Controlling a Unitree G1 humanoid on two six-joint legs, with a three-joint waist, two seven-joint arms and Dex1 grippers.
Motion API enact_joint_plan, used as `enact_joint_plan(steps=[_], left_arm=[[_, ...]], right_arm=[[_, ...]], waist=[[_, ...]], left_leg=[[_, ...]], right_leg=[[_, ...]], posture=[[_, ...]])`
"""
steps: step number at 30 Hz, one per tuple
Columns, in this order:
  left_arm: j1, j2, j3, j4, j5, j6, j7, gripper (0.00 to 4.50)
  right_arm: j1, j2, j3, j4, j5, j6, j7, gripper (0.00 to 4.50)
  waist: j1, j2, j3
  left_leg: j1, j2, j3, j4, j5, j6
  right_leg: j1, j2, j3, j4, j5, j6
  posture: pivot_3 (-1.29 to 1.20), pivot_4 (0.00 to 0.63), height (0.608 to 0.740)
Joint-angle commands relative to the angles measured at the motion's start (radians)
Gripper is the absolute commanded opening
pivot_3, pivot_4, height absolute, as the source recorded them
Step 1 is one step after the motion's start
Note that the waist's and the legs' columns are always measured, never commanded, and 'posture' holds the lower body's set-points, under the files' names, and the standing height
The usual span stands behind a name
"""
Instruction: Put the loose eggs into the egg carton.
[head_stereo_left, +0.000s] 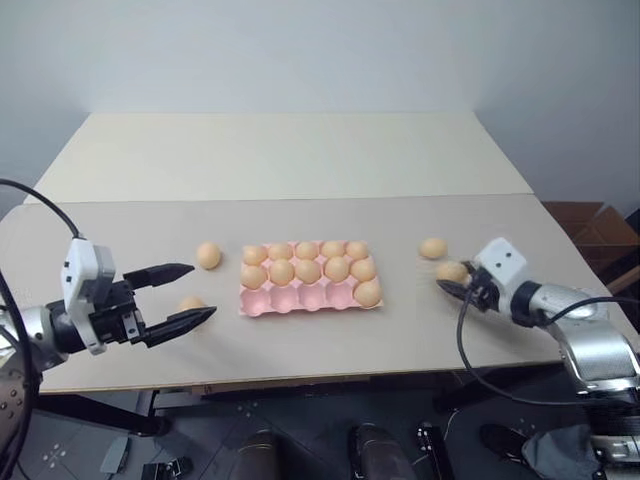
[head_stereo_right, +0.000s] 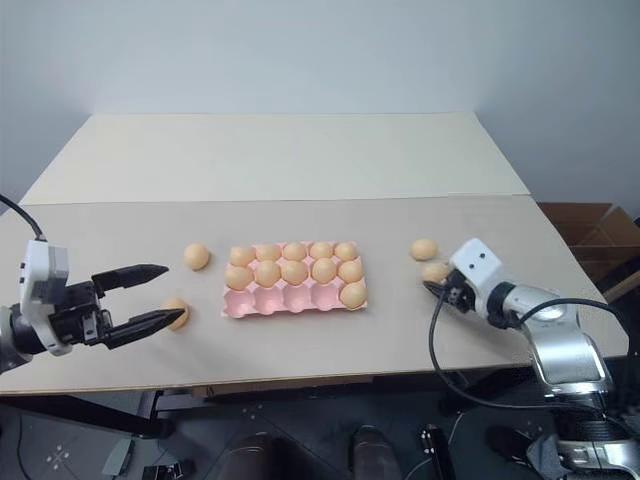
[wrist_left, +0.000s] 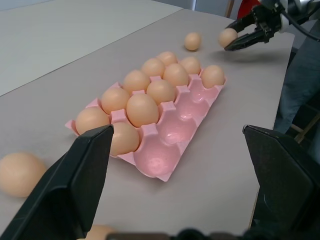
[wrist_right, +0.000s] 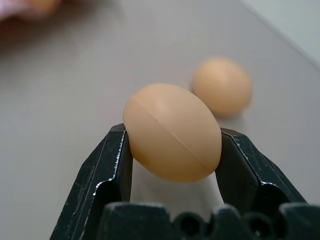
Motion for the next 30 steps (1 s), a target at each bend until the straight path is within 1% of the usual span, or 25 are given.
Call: enact_joint_plan(steps=[1, 5, 8, 10, 14, 17, 22, 25, 27, 30], left_arm=[[-0.008, -0.002, 0.013, -0.022, 0.001, -0.023, 0.005, 4.5], [-0.015, 0.002, 0.009, -0.021, -0.006, -0.014, 0.001, 4.5], [-0.02, 0.008, 0.008, -0.017, -0.003, -0.011, -0.002, 4.5], [-0.021, 0.009, 0.01, -0.016, -0.001, -0.012, 0.0, 4.5], [-0.009, 0.007, 0.025, -0.018, -0.003, -0.01, -0.001, 4.5], [0.006, 0.004, 0.033, -0.009, 0.005, -0.015, 0.001, 4.5], [0.014, 0.003, 0.046, 0.003, 0.015, -0.021, 0.001, 4.5], [0.018, 0.006, 0.063, 0.013, 0.021, -0.025, 0.0, 4.5], [0.021, 0.009, 0.071, 0.021, 0.027, -0.029, -0.004, 4.5], [0.032, 0.015, 0.092, 0.032, 0.03, -0.034, -0.016, 4.5]], right_arm=[[-0.07, 0.063, 0.068, -0.18, 0.032, 0.058, -0.021, 2.22], [-0.13, 0.173, 0.19, -0.214, 0.015, 0.127, -0.056, 2.22], [-0.161, 0.221, 0.281, -0.183, -0.041, 0.157, -0.083, 2.22], [-0.178, 0.241, 0.307, -0.165, -0.062, 0.187, -0.105, 2.22], [-0.188, 0.248, 0.316, -0.164, -0.07, 0.206, -0.106, 3.52], [-0.174, 0.235, 0.307, -0.212, -0.053, 0.22, -0.087, 4.48], [-0.133, 0.187, 0.266, -0.304, -0.035, 0.212, -0.06, 4.48], [-0.102, 0.151, 0.209, -0.37, 0.003, 0.224, -0.043, 4.48], [-0.071, 0.116, 0.164, -0.407, 0.025, 0.211, -0.025, 4.48], [-0.014, 0.05, 0.052, -0.467, 0.091, 0.208, 0.023, 4.48]], waist=[[-0.002, 0.0, 0.0], [0.006, 0.0, 0.0], [0.011, 0.0, 0.0], [0.011, 0.0, 0.0], [0.01, 0.0, 0.0], [0.008, 0.0, 0.0], [0.008, 0.0, 0.0], [0.008, 0.0, 0.0], [0.008, 0.0, 0.0], [0.01, 0.0, 0.0]], left_leg=[[0.0, 0.001, 0.0, 0.0, 0.0, 0.0], [0.0, 0.002, -0.001, 0.0, 0.0, 0.0], [-0.002, 0.0, -0.001, 0.0, 0.0, 0.0], [-0.003, -0.001, -0.001, 0.0, 0.0, 0.0], [-0.003, -0.003, 0.0, 0.0, 0.0, 0.0], [-0.003, -0.002, -0.001, 0.0, 0.0, 0.0], [-0.003, 0.0, -0.002, 0.0, 0.0, 0.0], [-0.003, 0.0, -0.002, 0.0, 0.0, 0.0], [-0.003, -0.001, -0.002, 0.0, 0.0, 0.0], [-0.003, -0.001, -0.002, 0.0, 0.0, 0.0]], right_leg=[[0.0, 0.001, 0.0, 0.0, 0.0, 0.001], [0.0, 0.002, -0.001, 0.001, 0.0, -0.002], [-0.001, 0.0, -0.002, 0.0, 0.001, -0.007], [-0.001, -0.002, -0.002, -0.001, 0.001, -0.007], [-0.001, -0.004, -0.001, -0.002, 0.001, -0.007], [-0.001, -0.003, -0.002, -0.001, 0.001, -0.007], [-0.002, -0.001, -0.003, 0.0, 0.001, -0.007], [-0.002, -0.001, -0.003, 0.0, 0.001, -0.007], [-0.001, -0.002, -0.003, 0.0, 0.001, -0.007], [-0.001, -0.002, -0.003, -0.001, 0.0, -0.007]], posture=[[0.0, 0.15, 0.74], [0.0, 0.15, 0.74], [0.0, 0.15, 0.74], [0.0, 0.15, 0.74], [0.0, 0.15, 0.74], [0.0, 0.15, 0.74], [0.0, 0.15, 0.74], [0.0, 0.15, 0.74], [0.0, 0.15, 0.74], [0.0, 0.15, 0.74]])
